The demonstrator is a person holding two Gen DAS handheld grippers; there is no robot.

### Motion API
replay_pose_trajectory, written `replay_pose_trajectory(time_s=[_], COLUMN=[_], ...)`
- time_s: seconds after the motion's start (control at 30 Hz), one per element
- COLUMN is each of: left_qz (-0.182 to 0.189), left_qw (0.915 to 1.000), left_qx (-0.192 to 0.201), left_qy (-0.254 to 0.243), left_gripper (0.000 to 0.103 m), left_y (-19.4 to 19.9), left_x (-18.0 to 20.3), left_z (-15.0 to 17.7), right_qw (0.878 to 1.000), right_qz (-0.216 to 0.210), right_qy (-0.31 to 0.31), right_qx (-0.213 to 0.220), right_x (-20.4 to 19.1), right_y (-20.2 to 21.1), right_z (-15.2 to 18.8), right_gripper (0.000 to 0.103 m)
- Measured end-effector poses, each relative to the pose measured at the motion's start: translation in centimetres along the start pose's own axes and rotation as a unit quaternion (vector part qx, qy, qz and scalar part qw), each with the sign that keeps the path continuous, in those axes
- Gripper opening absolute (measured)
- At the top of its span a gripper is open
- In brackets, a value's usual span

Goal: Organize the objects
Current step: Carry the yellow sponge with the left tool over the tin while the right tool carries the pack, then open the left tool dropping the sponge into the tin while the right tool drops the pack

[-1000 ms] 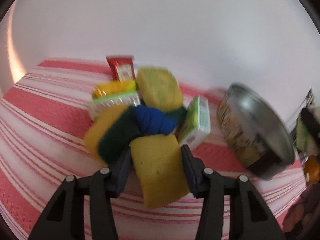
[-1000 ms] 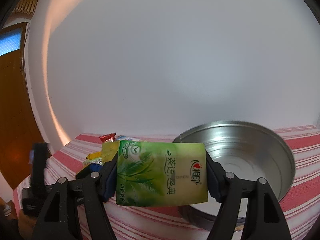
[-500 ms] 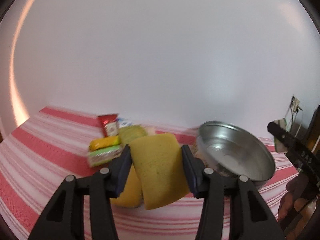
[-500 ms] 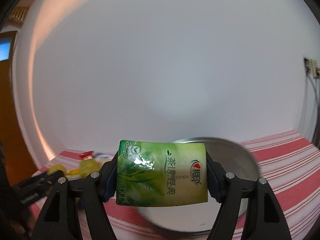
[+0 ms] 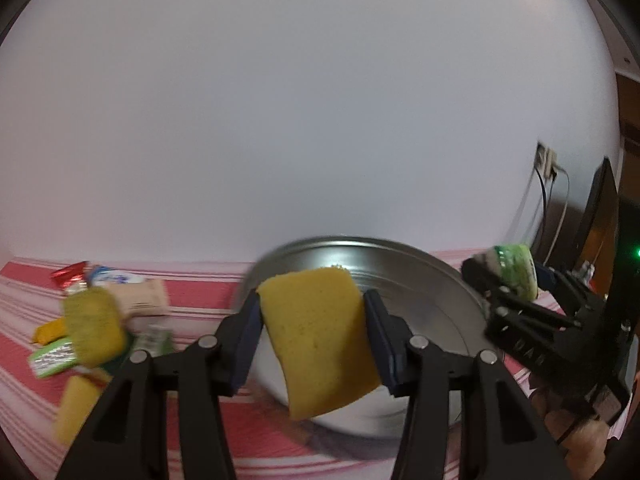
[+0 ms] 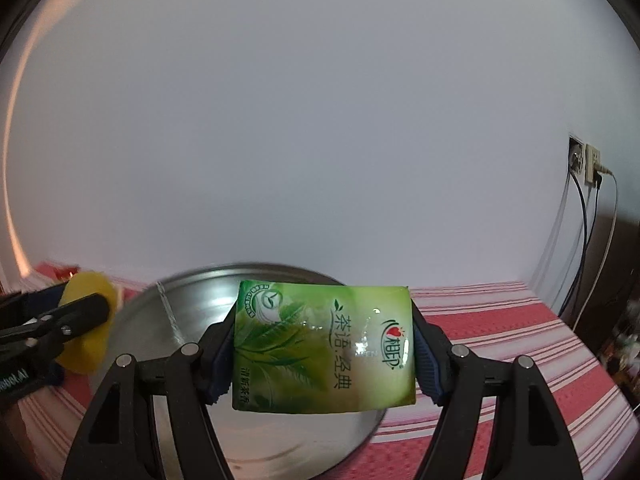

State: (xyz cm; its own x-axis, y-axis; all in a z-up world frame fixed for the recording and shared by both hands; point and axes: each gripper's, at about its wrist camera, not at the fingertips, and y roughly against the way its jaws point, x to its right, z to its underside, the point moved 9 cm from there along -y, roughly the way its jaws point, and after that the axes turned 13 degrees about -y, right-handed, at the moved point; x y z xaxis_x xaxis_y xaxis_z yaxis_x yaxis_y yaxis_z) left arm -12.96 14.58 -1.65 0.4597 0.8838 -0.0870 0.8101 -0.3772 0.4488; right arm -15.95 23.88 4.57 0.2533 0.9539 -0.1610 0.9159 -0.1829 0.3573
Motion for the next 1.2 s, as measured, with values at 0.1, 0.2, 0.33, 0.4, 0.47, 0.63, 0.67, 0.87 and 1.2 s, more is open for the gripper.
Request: replay_pose_trajectory(time_s=[0.1,0.2,0.33,0.4,0.47,0.63,0.67,0.87,1.2], left_qz=[0.003,0.006,0.004,0.002,-0.002,-0.005,-0.006,-0.001,-0.033], left_qw=[0.9999,0.9996,0.999,0.9987,0.9985,0.9981,0.998,0.9975,0.9984], left_qx=[-0.015,-0.027,-0.044,-0.051,-0.053,-0.058,-0.06,-0.067,-0.039], left_qy=[-0.005,-0.007,-0.005,-0.008,-0.014,-0.018,-0.019,-0.021,0.023], left_gripper=[0.05,0.05,0.05,0.05,0.05,0.05,0.05,0.05,0.102], left_y=[-1.7,-2.9,-3.6,-4.0,-4.2,-4.6,-4.6,-4.8,-3.5], left_x=[1.1,1.7,1.9,1.9,1.9,1.9,1.9,2.1,0.1], left_z=[0.0,0.2,0.6,0.9,1.1,1.6,1.7,2.0,1.1], right_qw=[1.0,0.999,0.998,0.998,0.997,0.997,0.997,0.997,0.989], right_qz=[0.001,-0.003,0.002,0.004,0.007,0.002,0.002,0.003,-0.05], right_qy=[0.011,0.003,0.017,0.025,0.028,0.015,0.016,0.016,-0.079], right_qx=[-0.021,-0.042,-0.058,-0.063,-0.067,-0.076,-0.077,-0.082,-0.111], right_x=[0.2,0.3,0.0,-0.3,-0.5,-0.2,-0.1,0.0,0.9], right_y=[-1.2,-2.2,-3.2,-3.6,-4.0,-4.1,-4.2,-4.3,-5.7], right_z=[0.9,1.5,2.5,2.9,3.2,4.1,4.2,4.6,4.3], right_gripper=[0.074,0.074,0.074,0.074,0.074,0.074,0.074,0.075,0.079])
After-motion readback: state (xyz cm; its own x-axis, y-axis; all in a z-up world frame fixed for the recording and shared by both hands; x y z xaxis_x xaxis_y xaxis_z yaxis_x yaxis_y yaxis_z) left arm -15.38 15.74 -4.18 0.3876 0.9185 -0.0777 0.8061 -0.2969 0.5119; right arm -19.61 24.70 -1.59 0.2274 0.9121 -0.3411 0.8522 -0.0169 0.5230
